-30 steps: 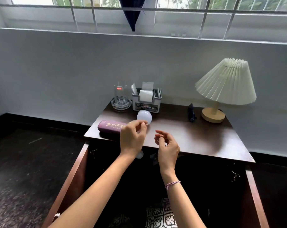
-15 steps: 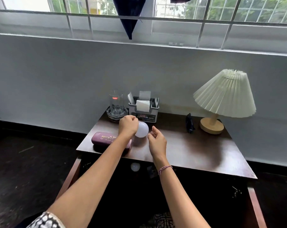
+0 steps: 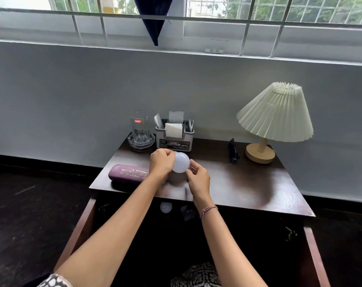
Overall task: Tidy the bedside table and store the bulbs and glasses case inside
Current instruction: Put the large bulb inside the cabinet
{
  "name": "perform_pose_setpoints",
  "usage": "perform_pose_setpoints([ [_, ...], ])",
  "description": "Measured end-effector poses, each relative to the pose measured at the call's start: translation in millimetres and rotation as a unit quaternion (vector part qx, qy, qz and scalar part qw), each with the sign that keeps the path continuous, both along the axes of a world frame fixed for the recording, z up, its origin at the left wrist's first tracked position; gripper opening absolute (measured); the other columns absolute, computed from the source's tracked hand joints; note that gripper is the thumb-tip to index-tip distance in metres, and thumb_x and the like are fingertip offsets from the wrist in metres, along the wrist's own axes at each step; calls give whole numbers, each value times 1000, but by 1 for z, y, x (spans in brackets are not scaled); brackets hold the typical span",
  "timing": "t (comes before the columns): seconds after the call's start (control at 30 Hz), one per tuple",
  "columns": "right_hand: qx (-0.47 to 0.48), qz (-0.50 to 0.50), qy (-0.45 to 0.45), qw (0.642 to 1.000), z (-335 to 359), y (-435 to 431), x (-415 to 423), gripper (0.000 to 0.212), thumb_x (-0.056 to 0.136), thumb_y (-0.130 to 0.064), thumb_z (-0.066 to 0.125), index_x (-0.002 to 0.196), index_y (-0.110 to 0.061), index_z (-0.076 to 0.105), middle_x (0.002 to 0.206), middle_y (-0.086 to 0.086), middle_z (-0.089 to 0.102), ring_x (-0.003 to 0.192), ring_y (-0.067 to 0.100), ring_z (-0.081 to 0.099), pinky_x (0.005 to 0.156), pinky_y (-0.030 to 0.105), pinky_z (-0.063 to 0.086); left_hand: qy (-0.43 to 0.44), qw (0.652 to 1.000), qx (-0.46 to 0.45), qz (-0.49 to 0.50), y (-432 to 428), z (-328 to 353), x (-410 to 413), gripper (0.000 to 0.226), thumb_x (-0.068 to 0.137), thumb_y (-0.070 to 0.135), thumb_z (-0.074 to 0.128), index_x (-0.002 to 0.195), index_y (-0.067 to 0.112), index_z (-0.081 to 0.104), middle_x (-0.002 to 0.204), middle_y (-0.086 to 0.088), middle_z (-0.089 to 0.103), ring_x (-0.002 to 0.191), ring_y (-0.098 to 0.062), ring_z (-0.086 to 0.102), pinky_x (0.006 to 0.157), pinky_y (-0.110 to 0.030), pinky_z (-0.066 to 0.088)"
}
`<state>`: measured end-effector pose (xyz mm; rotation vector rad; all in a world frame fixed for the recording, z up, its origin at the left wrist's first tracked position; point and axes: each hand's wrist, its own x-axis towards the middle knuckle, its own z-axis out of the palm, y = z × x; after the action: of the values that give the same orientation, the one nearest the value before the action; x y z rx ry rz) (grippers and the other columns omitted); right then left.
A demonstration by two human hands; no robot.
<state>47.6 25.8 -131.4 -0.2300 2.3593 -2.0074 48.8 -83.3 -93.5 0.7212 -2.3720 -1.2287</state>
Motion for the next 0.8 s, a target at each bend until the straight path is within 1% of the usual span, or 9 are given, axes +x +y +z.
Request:
perform_pose_setpoints([
  [0.17,-23,-29,4,999,3,21,5,41,82,4,51,119,-9,64,114,6,69,107,14,63,94,29,50,21,999,14,-26,17,-3,8,25,88,16,54,103,6,72,110,-13,71,108,-25,62,88,-27,44],
  [0.23,-34,-47,-2,998,4,30,9,41,83,4,53,122,-6,62,119,6,67,109,15,62,94,26,49,35,998,28,-35,25,-6,13,24,86,16,57,103,7,72,109,-10,71,107,-23,63,88,-25,44],
  [0.33,-51,-65,3,997,5,43,15,39,83,3,58,121,-5,62,119,7,66,108,16,63,93,24,48,49,997,45,-43,35,-9,21,24,85,17,58,103,10,72,107,-6,72,104,-19,64,85,-21,42],
  [0.47,-72,-72,16,995,4,61,27,35,83,3,61,117,-6,63,117,8,67,107,17,63,98,31,49,68,994,68,-60,48,-12,34,25,84,19,62,105,12,71,108,-3,72,102,-13,64,86,-17,43],
  [0.5,-74,-74,23,994,3,66,30,35,84,2,61,117,-8,63,116,7,67,107,16,63,96,29,49,74,992,75,-65,51,-13,38,25,83,19,63,106,11,71,108,-2,72,101,-11,64,84,-14,42],
  [0.6,-68,-82,50,993,-1,77,41,34,84,0,61,115,-13,65,112,2,68,103,11,63,90,20,47,81,990,81,-88,58,-16,48,27,82,21,68,107,11,70,104,0,72,88,-4,61,64,3,37],
  [0.63,-65,-83,57,993,-2,81,44,33,84,0,61,115,-14,65,112,1,68,103,11,63,90,20,47,82,988,88,-98,60,-16,51,28,82,21,69,108,10,70,104,-1,71,87,-4,61,65,4,37],
  [0.73,-56,-80,78,992,-6,90,54,33,85,-1,62,114,-16,64,110,-3,68,104,11,64,93,23,47,94,978,136,-129,64,-19,61,29,82,15,70,110,6,68,108,-8,71,92,-10,64,80,-13,45],
  [0.8,-47,-83,92,991,-8,95,61,32,85,-2,63,114,-15,65,111,-1,68,105,11,64,94,25,48,100,974,148,-139,66,-22,67,30,81,14,71,110,5,68,107,-8,71,90,-9,64,77,-11,47],
])
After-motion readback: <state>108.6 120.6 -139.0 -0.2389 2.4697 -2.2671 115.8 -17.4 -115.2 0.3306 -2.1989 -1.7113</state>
